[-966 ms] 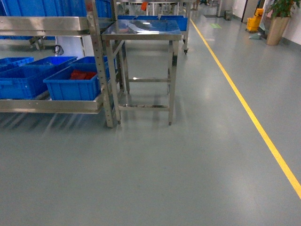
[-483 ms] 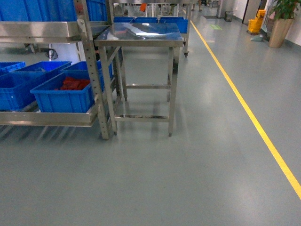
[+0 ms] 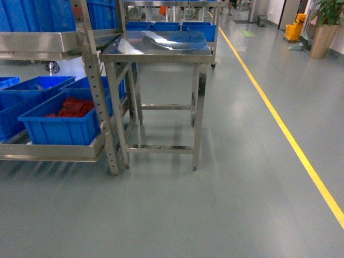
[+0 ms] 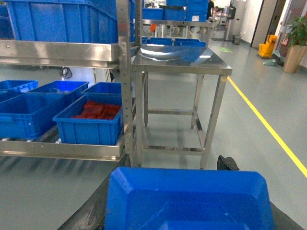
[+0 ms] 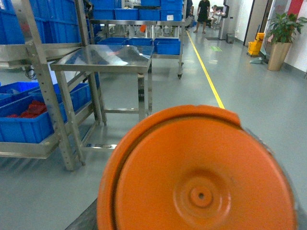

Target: Sort blue parts and orange caps into right shelf containers

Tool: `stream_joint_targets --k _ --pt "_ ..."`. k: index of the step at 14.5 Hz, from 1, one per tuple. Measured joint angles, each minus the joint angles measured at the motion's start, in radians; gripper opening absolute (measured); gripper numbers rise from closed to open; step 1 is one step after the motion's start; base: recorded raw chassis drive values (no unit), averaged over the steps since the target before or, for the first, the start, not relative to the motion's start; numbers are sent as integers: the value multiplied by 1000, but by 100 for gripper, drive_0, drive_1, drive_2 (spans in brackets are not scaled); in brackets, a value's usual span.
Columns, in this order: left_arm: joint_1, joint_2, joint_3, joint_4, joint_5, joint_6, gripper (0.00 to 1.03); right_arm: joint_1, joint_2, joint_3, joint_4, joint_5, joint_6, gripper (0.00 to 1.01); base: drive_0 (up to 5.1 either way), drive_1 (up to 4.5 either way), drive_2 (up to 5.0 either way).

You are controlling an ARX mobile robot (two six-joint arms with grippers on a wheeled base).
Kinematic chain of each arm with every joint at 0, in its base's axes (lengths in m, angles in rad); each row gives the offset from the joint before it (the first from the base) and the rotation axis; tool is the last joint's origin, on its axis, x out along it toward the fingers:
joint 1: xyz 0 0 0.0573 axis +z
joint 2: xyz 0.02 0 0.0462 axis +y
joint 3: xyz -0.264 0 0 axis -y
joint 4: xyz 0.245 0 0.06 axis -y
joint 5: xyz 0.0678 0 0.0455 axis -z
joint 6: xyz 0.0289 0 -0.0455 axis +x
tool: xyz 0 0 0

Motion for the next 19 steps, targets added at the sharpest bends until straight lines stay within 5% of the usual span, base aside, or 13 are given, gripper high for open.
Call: stream_joint_targets --k 19 --pt "0 0 0 -1 0 0 42 0 0 0 2 0 0 46 -1 406 -407"
